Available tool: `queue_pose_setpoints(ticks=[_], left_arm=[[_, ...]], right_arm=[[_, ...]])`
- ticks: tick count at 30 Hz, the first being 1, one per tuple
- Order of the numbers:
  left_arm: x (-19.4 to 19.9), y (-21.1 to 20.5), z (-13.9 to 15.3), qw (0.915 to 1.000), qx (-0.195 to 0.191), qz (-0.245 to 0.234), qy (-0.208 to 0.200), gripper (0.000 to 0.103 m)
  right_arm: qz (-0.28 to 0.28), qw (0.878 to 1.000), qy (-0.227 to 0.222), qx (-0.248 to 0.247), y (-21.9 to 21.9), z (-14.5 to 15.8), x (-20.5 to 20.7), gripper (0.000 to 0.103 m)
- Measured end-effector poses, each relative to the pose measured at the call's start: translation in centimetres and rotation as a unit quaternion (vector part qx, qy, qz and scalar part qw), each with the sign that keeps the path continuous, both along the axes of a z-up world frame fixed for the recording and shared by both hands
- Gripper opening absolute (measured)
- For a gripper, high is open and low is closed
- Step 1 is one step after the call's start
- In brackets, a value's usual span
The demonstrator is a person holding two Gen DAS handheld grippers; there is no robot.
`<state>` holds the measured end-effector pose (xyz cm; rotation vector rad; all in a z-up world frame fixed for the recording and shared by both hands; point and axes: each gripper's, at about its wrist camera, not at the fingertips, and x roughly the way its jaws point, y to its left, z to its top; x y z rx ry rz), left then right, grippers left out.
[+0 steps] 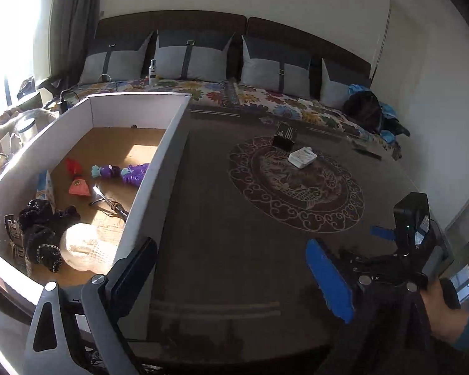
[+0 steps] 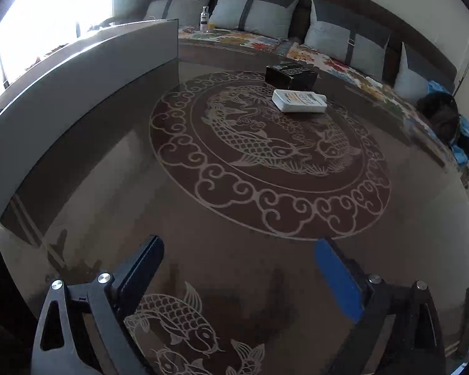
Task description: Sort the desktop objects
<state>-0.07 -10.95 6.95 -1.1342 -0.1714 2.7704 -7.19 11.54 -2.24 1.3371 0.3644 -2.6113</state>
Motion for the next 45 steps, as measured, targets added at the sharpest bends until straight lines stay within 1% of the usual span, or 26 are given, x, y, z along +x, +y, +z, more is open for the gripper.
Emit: queue_pose_setpoints(ticks=[3,5,7,10,12,14,19,25,26,28,32,35,45], left_arm=[[-1.4,4.2,-3.1,0.9991,-0.012,-0.019,-0.036,0.099],[-2.4,6.3,-5.4,0.9976,-0.018,-0.026,-0.061,0.099],[-3.4,8.2,-7.2,0.9962,-0.029,-0.032,-0.076,0.099],[-5.0,10.5,-8.8,0.9946,-0.055,-0.031,-0.082,0.099],[-6.3,11.5,-9.5,0.9938,-0.063,-0.022,-0.089,0.099],[-7.7,12.3,-10.1,0.9937,-0.06,-0.011,-0.095,0.099],[-10.0,13.4,-11.7,0.9924,-0.052,0.01,-0.111,0.099],[-12.1,14.5,-12.2,0.991,-0.086,0.02,-0.101,0.1],[-12.5,14.5,-12.2,0.9913,-0.085,0.023,-0.098,0.1],[-13.3,14.4,-12.3,0.9913,-0.084,0.03,-0.097,0.103],[-14.9,14.3,-12.3,0.9914,-0.083,0.04,-0.093,0.103],[-15.6,14.4,-12.4,0.9915,-0.081,0.045,-0.091,0.103],[-15.8,14.6,-12.5,0.9916,-0.081,0.048,-0.09,0.103]], right_arm=[[-0.055,0.998,-0.002,-0.016,5.4,-1.0,0.4,0.098],[-0.079,0.997,0.0,-0.025,7.8,-1.3,0.3,0.098],[-0.094,0.995,-0.001,-0.03,9.3,-1.5,0.2,0.098],[-0.096,0.994,0.006,-0.046,10.7,-1.7,-0.2,0.099],[-0.098,0.994,0.008,-0.049,11.2,-1.7,-0.7,0.1],[-0.1,0.993,0.001,-0.056,11.6,-1.8,-1.2,0.103],[-0.091,0.994,0.0,-0.058,11.7,-1.9,-2.1,0.103],[-0.091,0.994,-0.003,-0.057,11.6,-1.9,-2.3,0.103],[-0.089,0.994,-0.004,-0.057,11.6,-2.0,-2.6,0.103],[-0.075,0.996,-0.005,-0.057,11.3,-1.9,-3.9,0.103],[-0.057,0.997,-0.007,-0.057,11.2,-1.8,-7.5,0.103],[-0.051,0.997,-0.008,-0.058,11.2,-1.8,-9.1,0.103],[-0.05,0.997,-0.009,-0.059,11.2,-1.7,-9.2,0.103]])
